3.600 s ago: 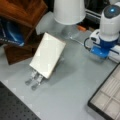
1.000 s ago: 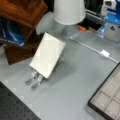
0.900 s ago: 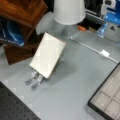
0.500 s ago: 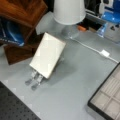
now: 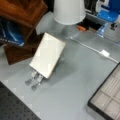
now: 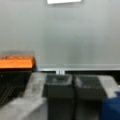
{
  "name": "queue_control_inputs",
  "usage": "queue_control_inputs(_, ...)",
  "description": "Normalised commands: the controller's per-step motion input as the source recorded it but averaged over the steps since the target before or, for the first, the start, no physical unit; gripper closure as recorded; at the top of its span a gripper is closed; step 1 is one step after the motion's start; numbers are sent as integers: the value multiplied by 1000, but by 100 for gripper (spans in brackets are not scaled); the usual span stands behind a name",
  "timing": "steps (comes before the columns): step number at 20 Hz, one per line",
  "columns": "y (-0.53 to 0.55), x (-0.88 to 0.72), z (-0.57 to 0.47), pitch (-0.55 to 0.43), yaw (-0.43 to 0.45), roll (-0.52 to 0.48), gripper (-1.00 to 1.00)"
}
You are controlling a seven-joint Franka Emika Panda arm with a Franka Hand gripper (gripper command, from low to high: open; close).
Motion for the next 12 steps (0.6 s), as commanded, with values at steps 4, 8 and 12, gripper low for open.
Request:
queue_control_inputs(4,-100,329,145,99,-36,-113,100)
queue_control_inputs(8,-36,420,161,170,-51,-74,-100)
queue_control_inputs(12,26,446,197,237,-66,-71,-100)
